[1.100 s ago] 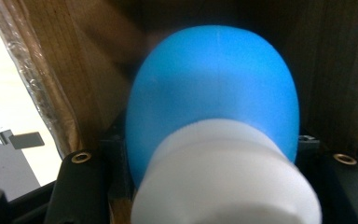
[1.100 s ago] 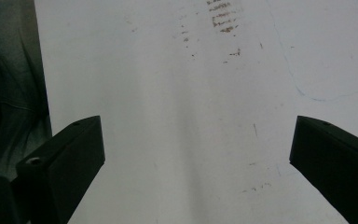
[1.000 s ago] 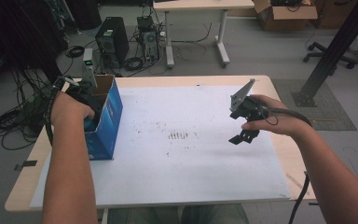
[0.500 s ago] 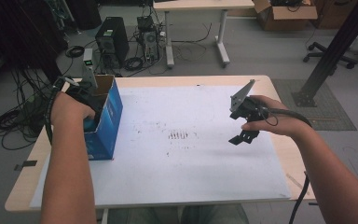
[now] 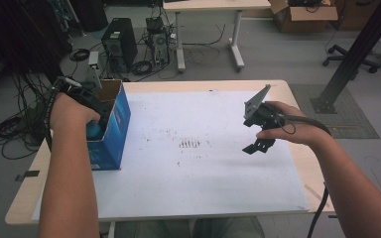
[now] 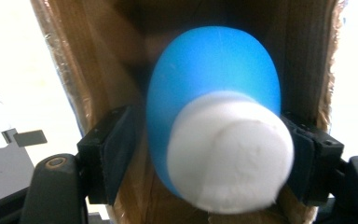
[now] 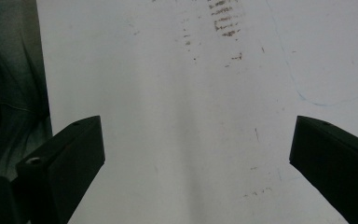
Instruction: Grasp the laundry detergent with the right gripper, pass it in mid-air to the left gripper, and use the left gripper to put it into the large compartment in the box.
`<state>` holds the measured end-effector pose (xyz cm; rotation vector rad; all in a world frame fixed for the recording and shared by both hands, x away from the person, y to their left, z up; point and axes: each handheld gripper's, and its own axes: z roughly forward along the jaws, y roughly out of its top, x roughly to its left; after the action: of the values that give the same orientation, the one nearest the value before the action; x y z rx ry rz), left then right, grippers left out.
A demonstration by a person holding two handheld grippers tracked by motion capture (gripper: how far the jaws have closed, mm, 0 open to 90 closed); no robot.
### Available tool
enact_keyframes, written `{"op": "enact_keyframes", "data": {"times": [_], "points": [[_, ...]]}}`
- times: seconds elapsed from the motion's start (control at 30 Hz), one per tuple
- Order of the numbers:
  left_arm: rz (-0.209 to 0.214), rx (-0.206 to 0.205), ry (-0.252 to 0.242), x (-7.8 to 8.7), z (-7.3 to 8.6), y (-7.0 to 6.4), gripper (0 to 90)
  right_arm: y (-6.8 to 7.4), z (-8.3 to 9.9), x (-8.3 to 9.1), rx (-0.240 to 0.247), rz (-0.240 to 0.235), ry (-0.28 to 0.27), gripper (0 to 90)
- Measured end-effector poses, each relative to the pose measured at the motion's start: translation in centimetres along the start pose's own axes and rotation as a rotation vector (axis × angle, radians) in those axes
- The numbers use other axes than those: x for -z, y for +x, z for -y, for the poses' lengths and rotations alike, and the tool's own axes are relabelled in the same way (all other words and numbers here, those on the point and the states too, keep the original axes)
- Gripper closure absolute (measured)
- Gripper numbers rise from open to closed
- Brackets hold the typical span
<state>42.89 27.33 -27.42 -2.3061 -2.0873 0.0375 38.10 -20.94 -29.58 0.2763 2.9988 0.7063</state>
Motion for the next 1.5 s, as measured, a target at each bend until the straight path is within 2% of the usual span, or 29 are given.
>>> {"op": "enact_keyframes", "data": {"times": [0.23, 0.57, 0.63, 0.7, 0.77, 0.83, 1.13, 1.27, 1.5], "points": [[-0.007, 0.017, 0.003, 0.8, 0.5, 0.1, 17.1, 0.1, -0.1, 0.0, 0.006, 0.004, -0.001, 3.1], [-0.016, -0.007, -0.01, 1.8, 1.0, -0.6, 13.6, 0.4, -0.3, 0.3, 0.015, 0.007, -0.006, 3.1], [-0.029, -0.018, -0.011, 2.1, 1.1, -0.9, 12.3, 0.5, -0.4, 0.3, 0.016, 0.007, -0.006, 3.2], [-0.065, -0.03, -0.008, 2.4, 1.2, -1.2, 10.0, 0.6, -0.4, 0.3, 0.019, 0.007, -0.007, 3.2], [-0.09, -0.033, 0.004, 2.6, 1.3, -1.5, 4.0, 0.7, -0.4, 0.3, 0.019, 0.008, -0.007, 3.2], [-0.103, -0.048, 0.004, 2.9, 1.4, -1.8, 1.3, 0.7, -0.5, 0.4, 0.021, 0.008, -0.007, 3.2], [-0.091, -0.1, -0.019, 4.5, 1.9, -3.3, 0.2, 0.9, -0.5, 0.6, 0.026, 0.011, -0.013, 3.2], [-0.109, -0.131, -0.03, 5.7, 2.1, -4.6, 0.3, 1.0, -0.5, 0.8, 0.026, 0.015, -0.013, 3.1], [-0.149, -0.211, -0.037, 7.6, 2.2, -7.3, 0.2, 1.2, -0.4, 1.3, 0.029, 0.022, -0.014, 3.2]]}}
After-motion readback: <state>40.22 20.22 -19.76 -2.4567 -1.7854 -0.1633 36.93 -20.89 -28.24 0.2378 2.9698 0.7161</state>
